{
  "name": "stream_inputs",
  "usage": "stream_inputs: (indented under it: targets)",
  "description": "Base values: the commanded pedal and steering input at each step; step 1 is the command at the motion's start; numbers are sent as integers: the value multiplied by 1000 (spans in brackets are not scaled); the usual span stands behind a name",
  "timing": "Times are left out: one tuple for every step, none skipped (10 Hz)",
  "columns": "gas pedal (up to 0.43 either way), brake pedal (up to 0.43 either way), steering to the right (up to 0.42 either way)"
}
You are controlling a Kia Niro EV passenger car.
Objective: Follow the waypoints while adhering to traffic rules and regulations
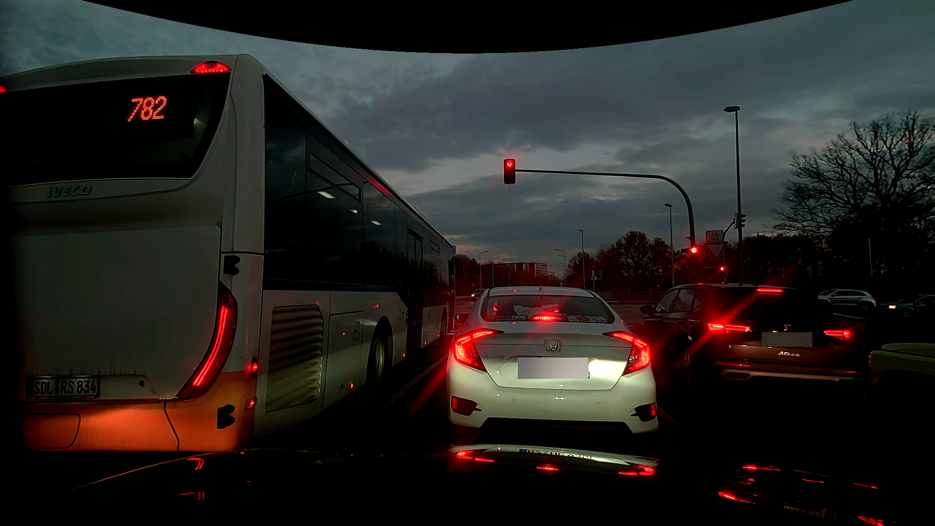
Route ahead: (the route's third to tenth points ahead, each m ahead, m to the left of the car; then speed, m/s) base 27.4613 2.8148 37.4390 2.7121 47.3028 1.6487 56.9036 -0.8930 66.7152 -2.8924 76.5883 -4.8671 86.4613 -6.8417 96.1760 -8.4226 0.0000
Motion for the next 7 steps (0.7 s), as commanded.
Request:
stream_inputs:
  targets:
    - [0,366,13]
    - [0,366,13]
    - [0,366,13]
    - [0,366,13]
    - [0,366,14]
    - [0,366,14]
    - [0,366,13]
